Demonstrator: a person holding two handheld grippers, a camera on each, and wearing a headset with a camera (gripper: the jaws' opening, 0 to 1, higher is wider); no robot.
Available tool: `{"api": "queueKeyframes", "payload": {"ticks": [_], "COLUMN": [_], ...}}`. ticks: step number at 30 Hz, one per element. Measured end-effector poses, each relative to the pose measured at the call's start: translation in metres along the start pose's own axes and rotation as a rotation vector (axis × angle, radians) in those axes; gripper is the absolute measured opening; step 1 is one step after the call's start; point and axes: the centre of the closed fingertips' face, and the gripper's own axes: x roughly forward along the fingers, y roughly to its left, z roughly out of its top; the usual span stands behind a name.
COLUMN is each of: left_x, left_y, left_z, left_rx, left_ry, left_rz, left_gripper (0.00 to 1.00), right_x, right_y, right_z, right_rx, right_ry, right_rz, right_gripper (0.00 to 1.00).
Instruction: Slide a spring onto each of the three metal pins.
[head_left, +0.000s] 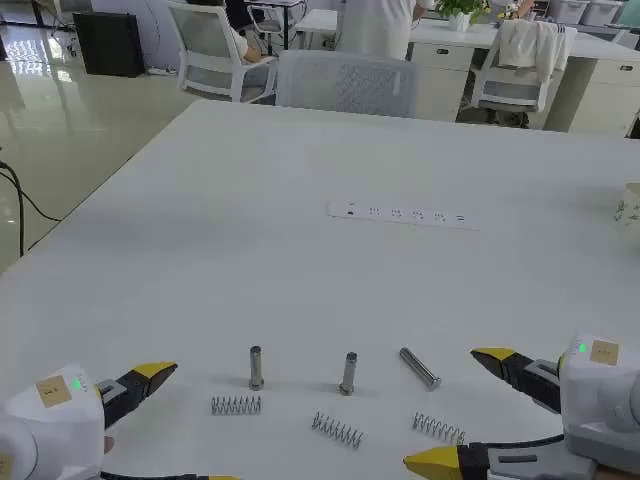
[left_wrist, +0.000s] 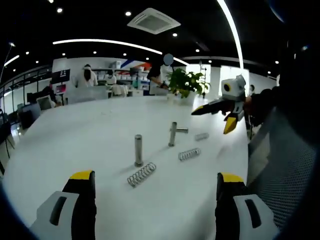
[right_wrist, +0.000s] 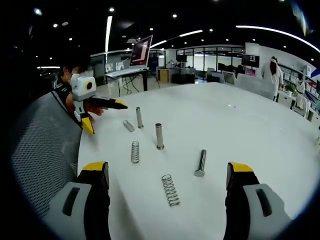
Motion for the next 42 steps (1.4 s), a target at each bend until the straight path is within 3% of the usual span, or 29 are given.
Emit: {"api": "queueKeyframes", "payload": {"ticks": [42], "left_x": [0.0008], "left_y": [0.0001], "left_z": [-0.0009], "left_rx": [0.002], "left_ry": [0.006], "left_rz": [0.004], "left_gripper": [0.98], "right_x": [0.0006], "right_y": [0.001], "right_z": [-0.0021], "right_rx": [0.014], "right_ry": [0.001], "right_rz": [0.003], "right_gripper": [0.97]}}
